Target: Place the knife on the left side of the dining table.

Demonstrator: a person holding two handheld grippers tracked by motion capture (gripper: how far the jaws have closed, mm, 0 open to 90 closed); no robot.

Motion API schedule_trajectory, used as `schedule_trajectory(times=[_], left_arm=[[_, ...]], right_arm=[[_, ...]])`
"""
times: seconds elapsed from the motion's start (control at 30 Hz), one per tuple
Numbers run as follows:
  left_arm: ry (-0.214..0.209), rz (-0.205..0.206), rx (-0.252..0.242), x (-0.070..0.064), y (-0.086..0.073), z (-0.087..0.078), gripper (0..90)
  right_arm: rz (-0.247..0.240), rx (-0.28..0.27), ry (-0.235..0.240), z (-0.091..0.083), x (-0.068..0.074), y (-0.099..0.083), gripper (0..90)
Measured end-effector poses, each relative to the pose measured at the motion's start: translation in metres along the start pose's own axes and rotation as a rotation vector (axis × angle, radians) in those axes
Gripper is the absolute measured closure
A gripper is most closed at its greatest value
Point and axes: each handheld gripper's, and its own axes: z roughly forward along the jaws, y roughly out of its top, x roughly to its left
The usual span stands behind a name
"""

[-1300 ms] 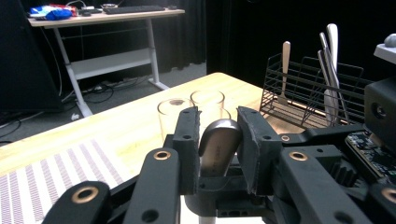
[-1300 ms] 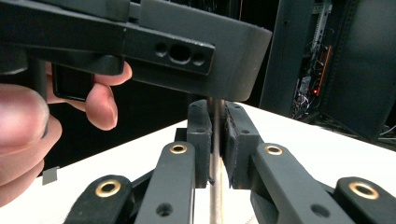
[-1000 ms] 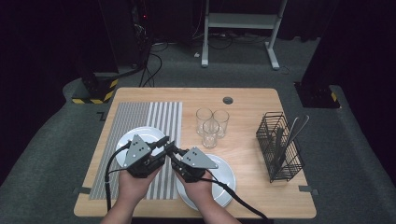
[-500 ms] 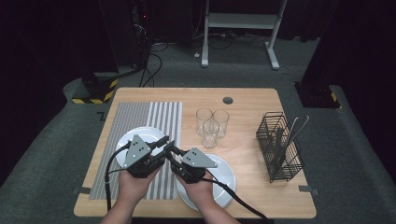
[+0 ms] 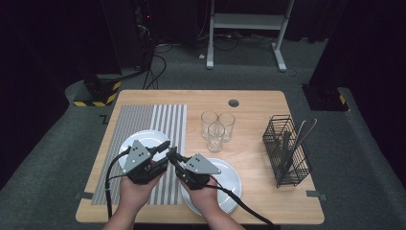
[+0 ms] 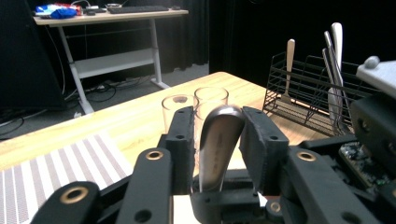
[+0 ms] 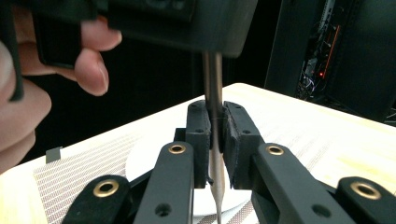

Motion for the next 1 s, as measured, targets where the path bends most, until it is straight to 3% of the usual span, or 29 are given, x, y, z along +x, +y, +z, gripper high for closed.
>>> schedule_trajectory(times=[0.5,0.83,1.0], left_arm=[[-0.032,-0.003,-0.002,0.0017,-0.0034,0.0002,69.6],[0.001,0.036,-0.007,-0.0006,-0.0066,-0.0017,71.8],[0.011,0.023,-0.004,0.0027,-0.0067,-0.0031,72.3]], right_arm=[[0.008,-0.004,0.011,-0.0010,0.0021,-0.0014,80.9],[0.017,-0.004,0.016,-0.0009,0.0033,-0.0023,79.5],[0.024,0.028,0.018,0.0018,0.0032,-0.0080,78.2]])
